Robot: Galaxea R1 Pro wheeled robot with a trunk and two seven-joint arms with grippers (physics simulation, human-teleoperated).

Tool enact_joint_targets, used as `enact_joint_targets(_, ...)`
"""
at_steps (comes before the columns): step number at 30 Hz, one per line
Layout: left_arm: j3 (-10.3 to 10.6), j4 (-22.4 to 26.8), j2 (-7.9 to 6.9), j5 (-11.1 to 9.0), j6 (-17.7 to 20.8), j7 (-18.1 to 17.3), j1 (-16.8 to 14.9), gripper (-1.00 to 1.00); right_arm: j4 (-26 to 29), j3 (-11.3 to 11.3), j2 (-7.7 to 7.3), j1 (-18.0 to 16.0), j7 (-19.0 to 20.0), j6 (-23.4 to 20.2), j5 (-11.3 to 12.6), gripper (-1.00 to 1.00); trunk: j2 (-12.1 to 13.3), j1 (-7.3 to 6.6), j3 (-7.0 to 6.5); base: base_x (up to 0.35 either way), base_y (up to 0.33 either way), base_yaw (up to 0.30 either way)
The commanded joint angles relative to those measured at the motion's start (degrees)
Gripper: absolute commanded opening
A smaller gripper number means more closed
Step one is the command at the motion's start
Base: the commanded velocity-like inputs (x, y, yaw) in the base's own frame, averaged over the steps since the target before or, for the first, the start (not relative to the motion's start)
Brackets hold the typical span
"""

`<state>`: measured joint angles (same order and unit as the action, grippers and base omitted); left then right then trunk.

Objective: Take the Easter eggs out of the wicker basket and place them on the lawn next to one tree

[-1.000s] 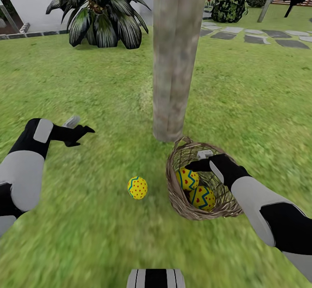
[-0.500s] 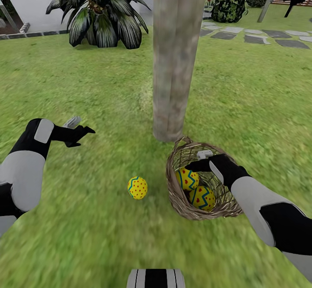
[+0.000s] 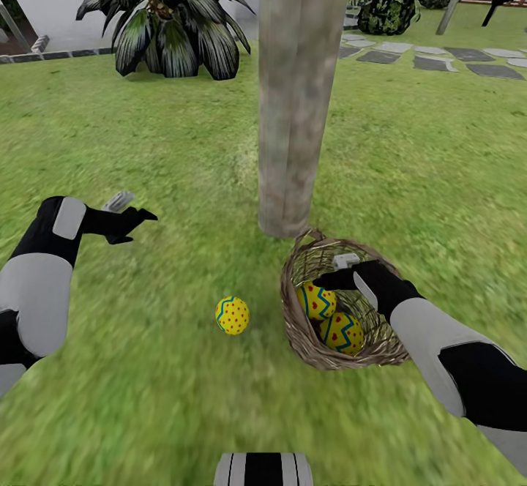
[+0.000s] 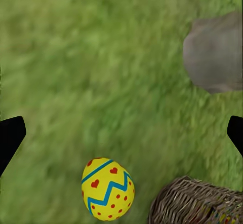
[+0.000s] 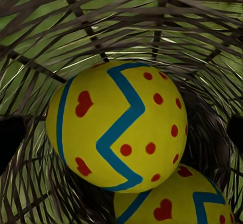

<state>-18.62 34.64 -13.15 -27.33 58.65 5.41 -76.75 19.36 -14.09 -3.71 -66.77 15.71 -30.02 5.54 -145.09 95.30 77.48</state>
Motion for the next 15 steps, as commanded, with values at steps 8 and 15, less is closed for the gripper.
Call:
enact_joint_targets(8,-0.18,0.68,0.05,-0.62,0.24,0.57,-0.05,1.00,0.14,-0.50,-0.07,-0.02,0.00,-0.31,0.62,1.00,-0.13,0.19,1.82,0.000,0.000,0.000)
enact_joint_targets(15,-0.12,0.69,0.08,-0.62,0.24,0.55,-0.02,1.00,0.20,-0.50,-0.07,-0.01,1.28,-0.31,0.62,1.00,-0.17,0.27,2.49,0.000,0.000,0.000)
